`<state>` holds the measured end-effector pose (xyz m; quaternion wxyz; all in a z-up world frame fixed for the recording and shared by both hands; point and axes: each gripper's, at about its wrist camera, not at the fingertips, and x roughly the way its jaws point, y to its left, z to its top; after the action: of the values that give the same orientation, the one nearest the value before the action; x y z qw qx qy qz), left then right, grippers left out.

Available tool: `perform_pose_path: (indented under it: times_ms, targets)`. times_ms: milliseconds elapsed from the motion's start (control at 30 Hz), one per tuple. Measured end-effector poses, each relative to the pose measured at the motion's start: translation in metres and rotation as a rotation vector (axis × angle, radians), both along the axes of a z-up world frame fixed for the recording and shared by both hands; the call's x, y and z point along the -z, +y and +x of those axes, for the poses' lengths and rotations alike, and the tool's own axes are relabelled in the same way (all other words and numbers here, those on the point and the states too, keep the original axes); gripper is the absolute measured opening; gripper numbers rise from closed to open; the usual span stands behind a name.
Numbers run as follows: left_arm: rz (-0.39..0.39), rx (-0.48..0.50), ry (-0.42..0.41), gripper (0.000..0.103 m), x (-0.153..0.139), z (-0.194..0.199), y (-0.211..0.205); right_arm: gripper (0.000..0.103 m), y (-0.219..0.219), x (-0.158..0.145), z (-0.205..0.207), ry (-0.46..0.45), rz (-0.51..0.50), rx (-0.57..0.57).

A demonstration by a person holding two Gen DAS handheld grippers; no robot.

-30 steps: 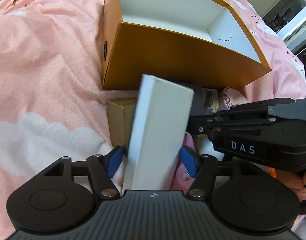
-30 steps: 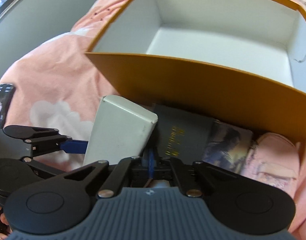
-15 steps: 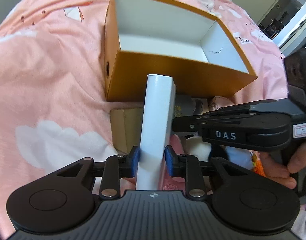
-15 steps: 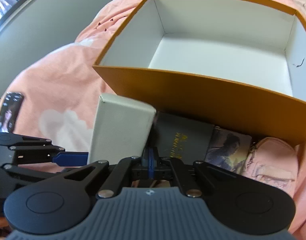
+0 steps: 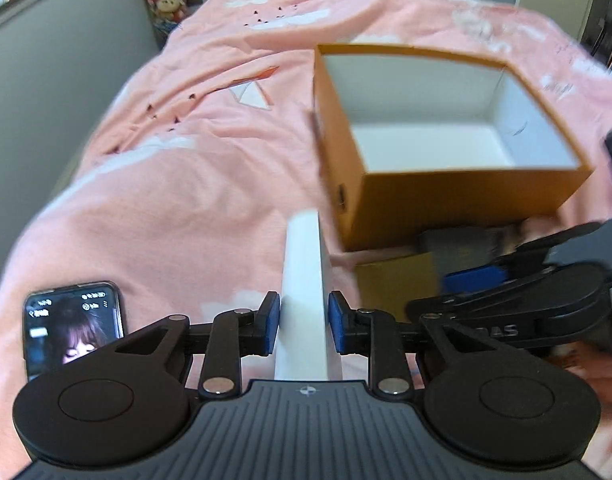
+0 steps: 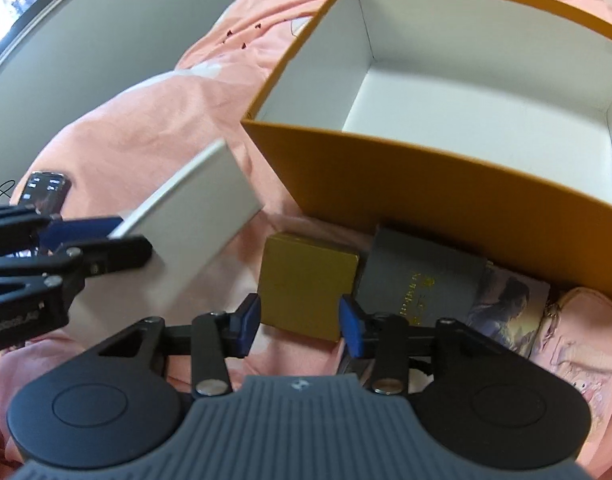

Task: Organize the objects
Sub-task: 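Lift the white case with the left tool while the right tool lifts the gold cube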

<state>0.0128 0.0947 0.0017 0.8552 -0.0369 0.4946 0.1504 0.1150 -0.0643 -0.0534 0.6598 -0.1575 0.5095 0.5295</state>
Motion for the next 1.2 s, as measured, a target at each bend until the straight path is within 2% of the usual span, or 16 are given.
perform_pose_path:
  times_ms: [67,200,433,500,667,700,733,800,833,867,1000,1033,1067,1100,1133,1200]
  targets:
    - [-0.002,0.006,0.013,0.029,0.009,0.003,-0.001,0.06,0.004,0.005,-0.003,-0.001,-0.014,0.004]
    - [-0.027,-0.003,0.017,0.029,0.017,0.008,0.0,0.063,0.005,0.015,-0.008,-0.002,-0.035,-0.004]
    - [-0.332,-0.068,-0.02,0.032,0.017,0.004,0.028,0.063,0.011,0.027,-0.013,-0.035,-0.027,0.026]
    - [-0.425,-0.095,-0.024,0.035,0.019,0.003,0.036,0.063,0.013,0.029,-0.015,-0.049,-0.019,0.029]
    - [-0.539,-0.151,-0.031,0.036,0.026,0.0,0.047,0.061,0.009,0.028,-0.011,-0.043,0.0,0.046]
    - [-0.541,-0.166,-0.029,0.036,0.028,0.0,0.049,0.027,0.007,0.026,-0.01,-0.043,0.006,0.05]
    - [-0.539,-0.171,-0.022,0.037,0.029,0.0,0.049,0.015,0.004,0.021,-0.008,-0.066,-0.007,0.066]
    - [-0.552,-0.177,-0.008,0.042,0.033,0.003,0.049,0.003,-0.005,0.011,-0.002,-0.049,0.017,0.069]
    - [-0.559,-0.178,0.0,0.049,0.037,0.004,0.049,0.003,-0.009,0.005,0.002,-0.052,0.022,0.073]
    - [-0.565,-0.179,0.009,0.051,0.041,0.006,0.047,0.003,-0.013,0.0,0.005,-0.061,0.023,0.079]
    - [-0.592,-0.189,0.023,0.051,0.053,0.008,0.042,0.014,-0.02,-0.007,0.015,-0.041,0.046,0.088]
    - [-0.592,-0.192,0.024,0.053,0.055,0.008,0.041,0.018,-0.019,-0.006,0.016,-0.039,0.045,0.082]
    - [-0.585,-0.195,0.025,0.057,0.056,0.008,0.04,0.028,-0.017,-0.003,0.016,-0.043,0.036,0.083]
    - [-0.579,-0.2,0.024,0.06,0.057,0.008,0.04,0.032,-0.016,-0.001,0.015,-0.046,0.029,0.079]
    - [-0.573,-0.213,0.024,0.069,0.059,0.008,0.04,0.032,-0.015,0.001,0.01,-0.041,0.022,0.074]
    - [-0.579,-0.229,0.02,0.072,0.066,0.009,0.042,0.032,-0.012,0.008,0.014,-0.021,0.004,0.079]
